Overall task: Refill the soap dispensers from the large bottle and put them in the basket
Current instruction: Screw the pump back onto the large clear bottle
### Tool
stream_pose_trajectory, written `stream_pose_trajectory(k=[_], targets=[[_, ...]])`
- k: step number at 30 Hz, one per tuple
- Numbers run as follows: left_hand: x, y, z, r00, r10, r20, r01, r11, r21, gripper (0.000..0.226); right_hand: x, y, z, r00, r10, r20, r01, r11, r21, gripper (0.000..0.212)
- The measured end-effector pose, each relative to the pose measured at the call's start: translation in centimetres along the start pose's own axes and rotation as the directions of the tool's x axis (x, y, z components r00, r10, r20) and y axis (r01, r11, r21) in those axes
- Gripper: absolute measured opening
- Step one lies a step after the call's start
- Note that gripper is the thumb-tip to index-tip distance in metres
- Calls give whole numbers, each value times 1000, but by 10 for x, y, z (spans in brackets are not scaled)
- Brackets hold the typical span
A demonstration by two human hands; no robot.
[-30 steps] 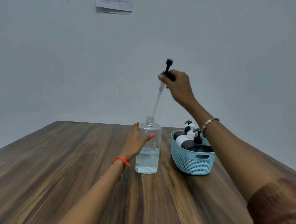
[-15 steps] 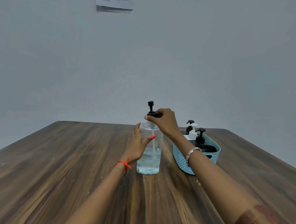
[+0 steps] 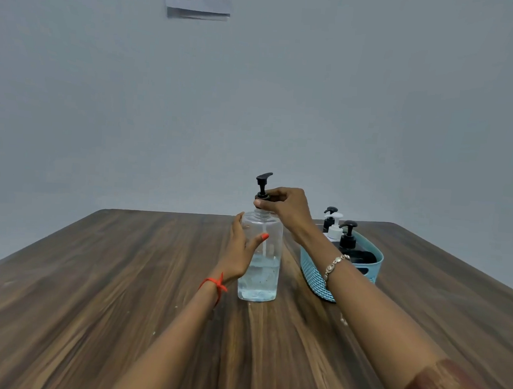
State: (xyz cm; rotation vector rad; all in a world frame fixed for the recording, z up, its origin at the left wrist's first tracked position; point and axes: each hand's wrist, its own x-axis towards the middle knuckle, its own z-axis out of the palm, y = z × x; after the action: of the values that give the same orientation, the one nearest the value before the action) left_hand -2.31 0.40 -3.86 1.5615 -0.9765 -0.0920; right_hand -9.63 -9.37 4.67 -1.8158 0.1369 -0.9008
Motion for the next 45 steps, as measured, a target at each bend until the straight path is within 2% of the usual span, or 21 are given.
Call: stream_pose_trajectory(k=[5, 10, 18, 21, 25, 27, 30, 32, 37, 39, 42, 45], targets=[[1, -6, 1, 1000, -30, -7, 30, 999, -16, 93, -3, 3, 7, 988, -27, -150, 22, 999, -38, 28], [1, -7, 2, 1000, -23, -12, 23, 1000, -18, 92, -2, 3, 5, 999, -38, -27, 36, 997, -73, 20], [-1, -5, 2, 1000, -14, -9, 14, 1000, -16, 84, -3, 6, 18, 986, -63, -156, 42, 991, -130, 40], [-1, -5, 1, 1000, -8, -3, 8, 1000, -20, 81, -3, 7, 17, 988, -20, -150, 10, 998, -66, 29], [0, -7, 2, 1000, 11, -14, -11, 1000, -29, 77, -4, 6, 7, 999, 2, -38, 1, 996, 91, 14], [-1, -7, 3, 1000, 15, -14, -15, 999, -28, 77, -4, 8, 6, 999, 13, -40, -8, 993, 118, 8], [-2, -6, 2, 1000, 9, -24, -10, 999, -41, 80, -5, 12, 12, 988, 4, -154, -2, 1000, 17, 31], [-2, -5, 2, 1000, 2, -26, -3, 999, -41, 81, -5, 13, 16, 985, -2, -175, -4, 999, -33, 37], [-1, -6, 3, 1000, 19, -22, -20, 999, -47, 74, -3, 10, 10, 999, -5, -31, 8, 996, 94, 9], [-1, -6, 3, 999, 17, -30, -18, 999, -38, 76, -3, 12, 9, 997, -7, -70, 15, 994, 104, 11], [-3, -5, 3, 999, 4, -42, -6, 999, -33, 79, -5, 14, 12, 989, -15, -144, 30, 995, 98, 24], [-2, -5, 3, 999, 12, -34, -14, 998, -54, 70, -3, 13, 11, 990, 18, -137, 5, 986, 166, 14]])
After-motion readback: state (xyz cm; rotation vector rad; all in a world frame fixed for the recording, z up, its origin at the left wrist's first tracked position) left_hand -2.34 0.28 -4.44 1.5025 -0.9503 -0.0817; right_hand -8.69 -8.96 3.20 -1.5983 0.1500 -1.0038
